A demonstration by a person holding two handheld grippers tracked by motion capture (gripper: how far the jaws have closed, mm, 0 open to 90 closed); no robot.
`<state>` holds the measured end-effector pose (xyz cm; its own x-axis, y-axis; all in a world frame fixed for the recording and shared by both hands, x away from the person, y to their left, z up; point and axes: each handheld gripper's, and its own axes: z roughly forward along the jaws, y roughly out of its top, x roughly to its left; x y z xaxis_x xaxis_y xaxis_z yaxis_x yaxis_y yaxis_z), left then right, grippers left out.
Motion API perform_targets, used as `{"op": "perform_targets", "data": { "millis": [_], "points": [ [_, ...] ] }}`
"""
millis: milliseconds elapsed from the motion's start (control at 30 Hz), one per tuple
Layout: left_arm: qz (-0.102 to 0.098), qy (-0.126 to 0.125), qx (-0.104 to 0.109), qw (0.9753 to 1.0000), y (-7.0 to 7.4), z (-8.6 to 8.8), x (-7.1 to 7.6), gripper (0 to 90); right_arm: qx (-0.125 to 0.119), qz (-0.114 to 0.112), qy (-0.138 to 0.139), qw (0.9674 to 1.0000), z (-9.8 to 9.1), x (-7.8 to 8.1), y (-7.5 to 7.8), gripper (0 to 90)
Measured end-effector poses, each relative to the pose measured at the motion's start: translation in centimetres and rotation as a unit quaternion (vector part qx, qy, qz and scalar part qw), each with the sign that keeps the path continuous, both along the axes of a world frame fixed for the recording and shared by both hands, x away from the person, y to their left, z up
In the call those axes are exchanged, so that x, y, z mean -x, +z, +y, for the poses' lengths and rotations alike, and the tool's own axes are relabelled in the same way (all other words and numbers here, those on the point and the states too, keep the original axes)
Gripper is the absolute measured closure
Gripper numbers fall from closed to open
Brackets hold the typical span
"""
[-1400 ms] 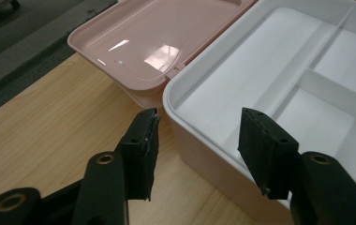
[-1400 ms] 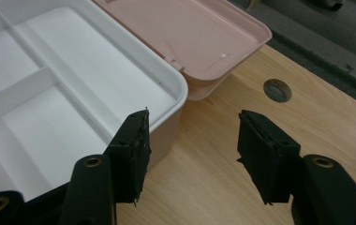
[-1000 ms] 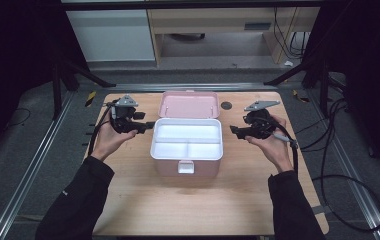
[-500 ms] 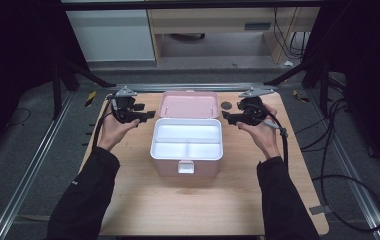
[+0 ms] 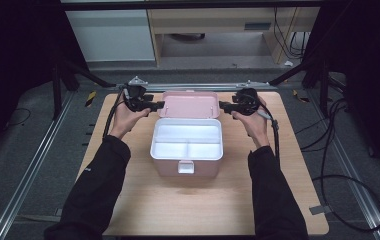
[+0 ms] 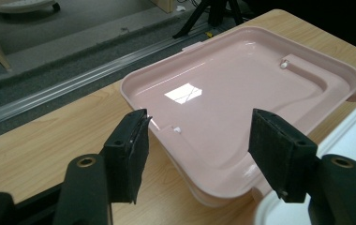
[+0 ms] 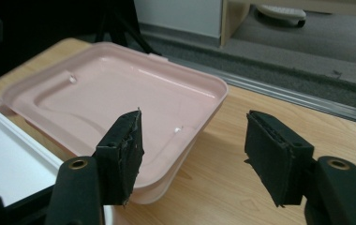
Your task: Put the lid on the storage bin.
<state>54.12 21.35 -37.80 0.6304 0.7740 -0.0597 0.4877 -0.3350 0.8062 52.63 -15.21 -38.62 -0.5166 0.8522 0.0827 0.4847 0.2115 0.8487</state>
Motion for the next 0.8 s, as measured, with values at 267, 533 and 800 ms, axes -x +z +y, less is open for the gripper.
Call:
{"op": "perform_targets", "data": {
  "millis": [267,533,800],
  "points": [
    [0.028,0.003,-0.006,0.9996,-2.3,-0.9,-1.3,36.7,0.006,0.017,0.005,0.9998,1.9,-1.5,-1.2,36.7],
    [0.051,0.000,-0.022,0.9985,-3.7,-1.5,-1.9,36.8,0.017,0.047,0.010,0.9987,2.9,-2.5,-3.2,37.2],
    [0.067,0.003,-0.015,0.9976,-5.0,-1.6,-2.7,35.4,0.014,0.070,0.022,0.9972,3.2,-3.2,-4.5,37.7]
  ]
}}
